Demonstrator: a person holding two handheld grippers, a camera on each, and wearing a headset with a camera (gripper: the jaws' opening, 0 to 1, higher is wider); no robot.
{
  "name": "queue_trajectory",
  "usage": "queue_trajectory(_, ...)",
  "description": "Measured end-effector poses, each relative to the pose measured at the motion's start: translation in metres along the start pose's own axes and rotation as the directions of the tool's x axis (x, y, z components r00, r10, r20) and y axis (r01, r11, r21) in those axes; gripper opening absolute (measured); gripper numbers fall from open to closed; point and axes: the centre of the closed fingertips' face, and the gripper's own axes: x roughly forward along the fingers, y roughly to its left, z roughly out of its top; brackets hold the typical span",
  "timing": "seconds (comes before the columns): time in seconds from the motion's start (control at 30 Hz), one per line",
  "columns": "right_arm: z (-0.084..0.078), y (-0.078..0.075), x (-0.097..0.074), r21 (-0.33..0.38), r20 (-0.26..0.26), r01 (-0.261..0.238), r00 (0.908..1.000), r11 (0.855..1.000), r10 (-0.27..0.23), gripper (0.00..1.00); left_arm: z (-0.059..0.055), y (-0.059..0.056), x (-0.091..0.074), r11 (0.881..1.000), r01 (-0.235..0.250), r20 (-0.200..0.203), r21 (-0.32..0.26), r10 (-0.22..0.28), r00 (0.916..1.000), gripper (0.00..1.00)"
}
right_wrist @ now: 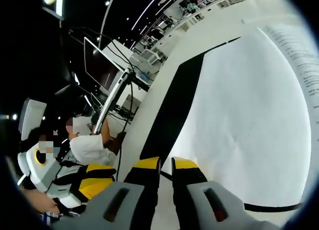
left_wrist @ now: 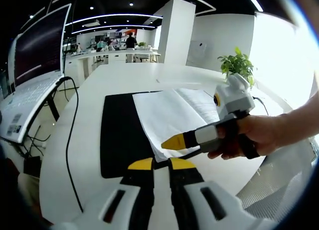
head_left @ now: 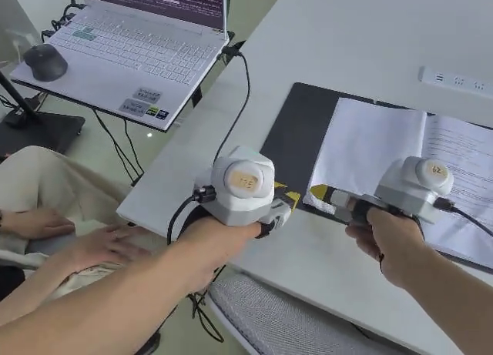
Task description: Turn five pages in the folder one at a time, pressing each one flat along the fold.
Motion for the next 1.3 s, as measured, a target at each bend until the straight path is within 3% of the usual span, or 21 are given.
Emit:
queue_trajectory(0.23, 0.03, -0.018, -0.022, 0.032, 0.058, -0.01, 0.9983, 0.999, 0.008, 0.06, -0.004, -0.01, 0.033, 1.0, 0.013, -0.015, 0.026, -0.012, 0.9998, 0.07)
queue_trajectory(0.37, 0.046, -0.037, -0.033, 0.049, 0.07, -0.005, 0.9976, 0.999, 0.002, 0.07, -0.007, -0.011, 0.054, 0.999, 0.014, -0.016, 0.037, -0.013, 0.9998, 0.06)
queue_trajectory(0.57, 0.067, -0.067, -0.05, 0.09, 0.095, 0.007, 0.9953, 0.996, -0.016, 0.04, -0.014, -0.008, 0.072, 0.999, -0.007, -0.025, 0.032, 0.007, 0.9996, 0.03)
queue_trajectory(0.8, 0.081, -0.094, -0.061, 0.147, 0.106, 0.013, 0.994, 0.989, -0.029, 0.01, -0.036, -0.002, 0.078, 0.998, -0.062, -0.076, 0.016, 0.063, 0.9951, 0.0)
queue_trajectory(0.83, 0.082, -0.097, -0.061, 0.154, 0.106, 0.016, 0.9938, 0.988, -0.032, 0.0, -0.028, 0.001, 0.079, 0.997, -0.076, -0.019, 0.024, 0.076, 0.9969, 0.0)
queue_trajectory(0.9, 0.086, -0.104, -0.062, 0.166, 0.105, 0.019, 0.9938, 0.986, -0.037, 0.0, -0.032, -0.001, 0.077, 0.997, -0.08, -0.032, -0.019, 0.079, 0.9963, 0.0)
queue_trajectory(1.1, 0.095, -0.126, -0.058, 0.192, 0.096, 0.05, 0.9929, 0.98, -0.07, 0.0, -0.032, -0.001, 0.077, 0.994, -0.104, -0.048, 0.024, 0.105, 0.9933, 0.0)
queue_trajectory(1.23, 0.102, -0.13, -0.053, 0.254, 0.106, 0.025, 0.9929, 0.967, -0.054, 0.0, -0.033, 0.0, 0.077, 0.994, -0.112, -0.046, 0.015, 0.113, 0.9926, 0.0)
queue_trajectory(1.3, 0.107, -0.132, -0.051, 0.249, 0.108, 0.023, 0.9928, 0.968, -0.052, 0.0, -0.033, 0.001, 0.078, 0.994, -0.114, -0.038, -0.001, 0.113, 0.9928, 0.0)
